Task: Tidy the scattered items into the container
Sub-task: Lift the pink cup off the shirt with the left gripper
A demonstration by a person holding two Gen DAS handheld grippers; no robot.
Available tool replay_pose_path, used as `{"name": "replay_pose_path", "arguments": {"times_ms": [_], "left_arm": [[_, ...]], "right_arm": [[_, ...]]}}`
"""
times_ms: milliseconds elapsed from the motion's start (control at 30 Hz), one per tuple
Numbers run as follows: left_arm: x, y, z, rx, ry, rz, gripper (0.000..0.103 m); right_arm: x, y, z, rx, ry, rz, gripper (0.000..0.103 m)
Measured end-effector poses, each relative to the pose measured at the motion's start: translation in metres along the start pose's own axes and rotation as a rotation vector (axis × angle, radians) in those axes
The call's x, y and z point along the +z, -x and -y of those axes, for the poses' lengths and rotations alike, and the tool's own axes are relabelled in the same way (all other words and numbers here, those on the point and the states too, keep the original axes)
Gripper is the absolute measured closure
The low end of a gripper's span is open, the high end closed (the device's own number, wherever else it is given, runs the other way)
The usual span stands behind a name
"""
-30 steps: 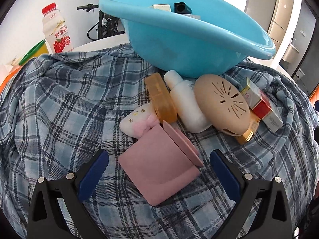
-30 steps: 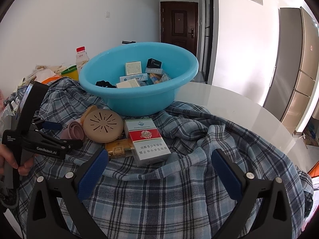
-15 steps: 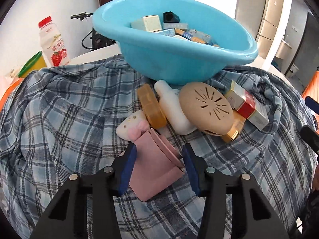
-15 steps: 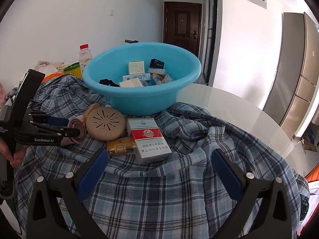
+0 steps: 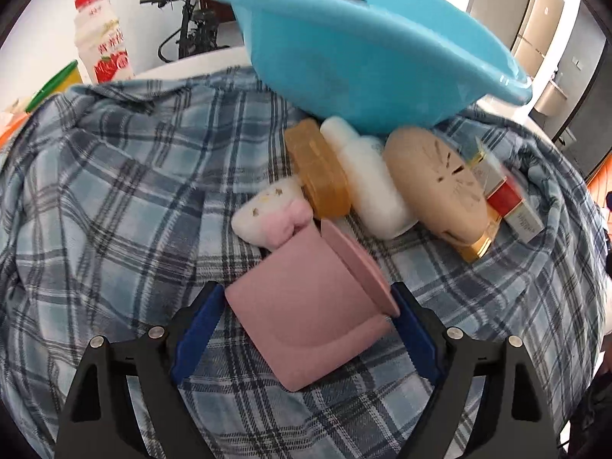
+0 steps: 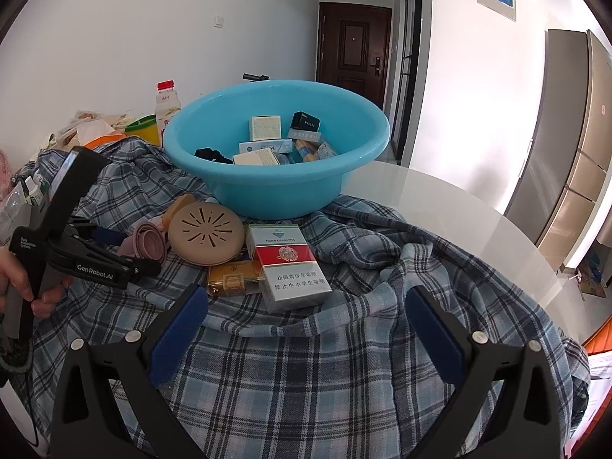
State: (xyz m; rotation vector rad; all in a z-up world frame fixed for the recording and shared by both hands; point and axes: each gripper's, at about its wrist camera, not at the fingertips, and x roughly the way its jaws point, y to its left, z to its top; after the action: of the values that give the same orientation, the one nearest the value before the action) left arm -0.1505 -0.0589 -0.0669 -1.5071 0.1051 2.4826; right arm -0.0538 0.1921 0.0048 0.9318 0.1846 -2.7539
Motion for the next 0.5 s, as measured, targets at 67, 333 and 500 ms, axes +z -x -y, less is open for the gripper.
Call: {"name": "replay_pose_path", "arguments": {"times_ms": [67,333,500], "left_arm": [[-0.002,0.001,0.002,0.011,-0.017,0.012,0.014],[-0.005,0.013,-0.001,0.007,0.002,0.022,0.017],[-0.009,0.036,0.001,0.005,0.007,0.059,0.017]], "right_arm": [[-0.001,-0.001,0.001,-0.002,0.001,-0.002,0.0],[-0.005,-0.006,0.002,-0.002,-0.011,-0.024,0.0],[-0.006,-0.004,-0.001,-0.003,0.001,-0.027,0.0]]}}
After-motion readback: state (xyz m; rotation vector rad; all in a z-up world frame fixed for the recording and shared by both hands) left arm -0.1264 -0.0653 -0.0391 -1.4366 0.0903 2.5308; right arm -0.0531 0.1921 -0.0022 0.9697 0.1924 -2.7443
